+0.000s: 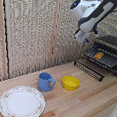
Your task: Kindly employ your clamp to softly take hold of the bread. Delicately rest it on the oven pan, verifying that it is even on the surface. Using your clamp and attentiveness, smoothly glide the pan into the oven and along the appropriate brackets, securing it in position.
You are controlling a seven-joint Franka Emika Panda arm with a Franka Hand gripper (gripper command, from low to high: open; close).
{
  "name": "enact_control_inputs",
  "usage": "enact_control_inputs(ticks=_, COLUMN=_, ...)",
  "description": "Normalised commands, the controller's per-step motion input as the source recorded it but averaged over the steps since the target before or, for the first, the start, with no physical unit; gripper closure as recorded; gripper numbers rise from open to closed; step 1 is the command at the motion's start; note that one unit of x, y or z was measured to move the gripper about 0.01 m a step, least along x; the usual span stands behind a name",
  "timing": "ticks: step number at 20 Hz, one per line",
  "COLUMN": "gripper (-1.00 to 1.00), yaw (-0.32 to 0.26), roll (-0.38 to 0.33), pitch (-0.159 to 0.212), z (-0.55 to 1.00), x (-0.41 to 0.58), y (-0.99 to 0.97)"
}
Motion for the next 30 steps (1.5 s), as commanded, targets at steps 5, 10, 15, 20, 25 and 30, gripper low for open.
enact_control_inputs(ticks=5, gripper=-1.0, yaw=0.188, roll=-0.375, pitch=0.106, z=-0.14, x=-0.162, y=0.0)
enact_control_inputs(ticks=10, gripper=-1.0, yaw=0.154, roll=-0.359, pitch=0.043, z=-0.28, x=-0.141, y=0.0)
enact_control_inputs(ticks=15, gripper=-1.0, yaw=0.161, roll=-0.245, pitch=-0.065, z=-0.53, x=-0.142, y=0.06)
enact_control_inputs(ticks=20, gripper=-1.0, yaw=0.156, roll=-0.196, pitch=-0.148, z=-0.46, x=-0.127, y=0.06)
enact_control_inputs(ticks=25, gripper=-1.0, yaw=0.107, roll=-0.135, pitch=-0.116, z=-0.25, x=-0.165, y=-0.1)
enact_control_inputs(ticks=30, gripper=-1.0, yaw=0.075, roll=-0.097, pitch=-0.059, z=-0.19, x=-0.196, y=-0.27)
